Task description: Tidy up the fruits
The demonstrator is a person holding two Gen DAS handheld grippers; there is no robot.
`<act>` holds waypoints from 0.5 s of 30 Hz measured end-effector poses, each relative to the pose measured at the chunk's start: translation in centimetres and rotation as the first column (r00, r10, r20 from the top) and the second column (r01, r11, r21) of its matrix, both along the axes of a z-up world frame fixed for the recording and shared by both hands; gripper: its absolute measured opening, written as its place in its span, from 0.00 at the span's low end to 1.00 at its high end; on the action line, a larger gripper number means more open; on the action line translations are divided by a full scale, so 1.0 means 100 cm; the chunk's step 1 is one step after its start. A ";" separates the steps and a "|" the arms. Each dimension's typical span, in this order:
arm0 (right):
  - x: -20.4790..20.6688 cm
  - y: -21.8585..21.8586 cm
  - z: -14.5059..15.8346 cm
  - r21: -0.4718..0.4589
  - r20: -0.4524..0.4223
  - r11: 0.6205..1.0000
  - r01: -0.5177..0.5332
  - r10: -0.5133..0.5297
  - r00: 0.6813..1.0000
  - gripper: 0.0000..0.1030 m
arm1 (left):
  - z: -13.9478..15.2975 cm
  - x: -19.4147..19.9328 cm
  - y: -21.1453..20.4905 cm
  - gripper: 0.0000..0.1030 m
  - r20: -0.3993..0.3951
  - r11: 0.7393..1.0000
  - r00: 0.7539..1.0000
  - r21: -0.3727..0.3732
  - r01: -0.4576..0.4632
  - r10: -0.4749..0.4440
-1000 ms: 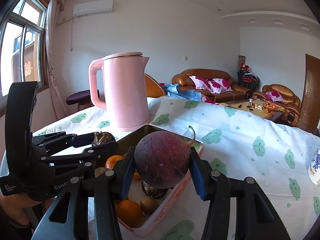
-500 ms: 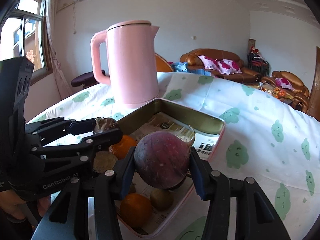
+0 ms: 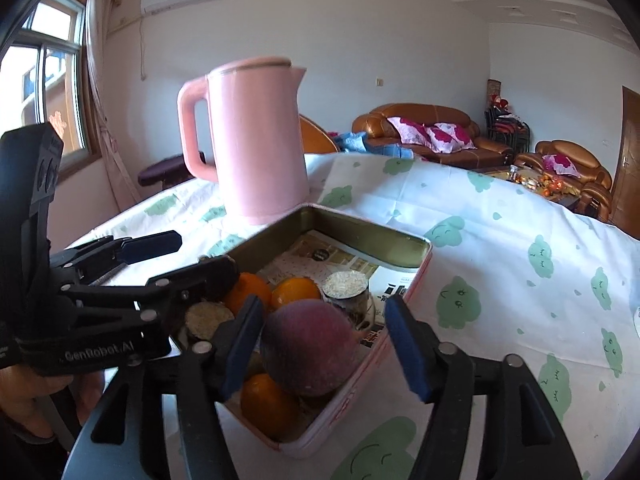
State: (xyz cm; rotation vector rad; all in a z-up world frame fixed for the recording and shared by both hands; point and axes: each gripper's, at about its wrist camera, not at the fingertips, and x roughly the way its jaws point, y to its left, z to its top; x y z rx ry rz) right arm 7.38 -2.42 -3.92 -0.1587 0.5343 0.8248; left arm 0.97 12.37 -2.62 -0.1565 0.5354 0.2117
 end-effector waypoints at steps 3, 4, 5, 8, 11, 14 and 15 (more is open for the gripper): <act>-0.004 -0.009 0.009 0.027 0.011 1.000 0.015 -0.015 1.000 0.66 | 0.012 -0.008 0.000 0.86 0.044 1.000 0.999 0.001 -0.012 0.012; -0.005 -0.013 0.012 0.037 0.015 0.999 0.020 -0.020 1.000 0.66 | 0.016 -0.012 -0.001 0.89 0.061 1.000 0.998 -0.001 -0.016 0.016; -0.006 -0.016 0.015 0.043 0.021 0.999 0.029 -0.030 0.999 0.66 | 0.018 -0.013 -0.001 0.89 0.067 1.000 0.998 0.000 -0.015 0.015; -0.005 -0.024 0.020 0.061 0.018 0.997 0.048 -0.049 0.999 0.66 | 0.024 -0.016 -0.004 0.89 0.079 1.000 0.997 0.005 -0.013 0.012; -0.007 -0.034 0.024 0.073 0.022 0.994 0.077 -0.079 0.997 0.66 | 0.027 -0.017 -0.007 0.89 0.085 1.000 0.996 0.011 -0.009 0.008; -0.009 -0.047 0.027 0.077 0.025 0.990 0.120 -0.122 0.992 0.66 | 0.029 -0.019 -0.010 0.93 0.090 1.000 0.996 0.015 -0.008 0.007; -0.009 -0.050 0.028 0.076 0.029 0.988 0.132 -0.134 0.991 0.66 | 0.029 -0.020 -0.012 0.94 0.093 1.000 0.996 0.019 -0.008 0.006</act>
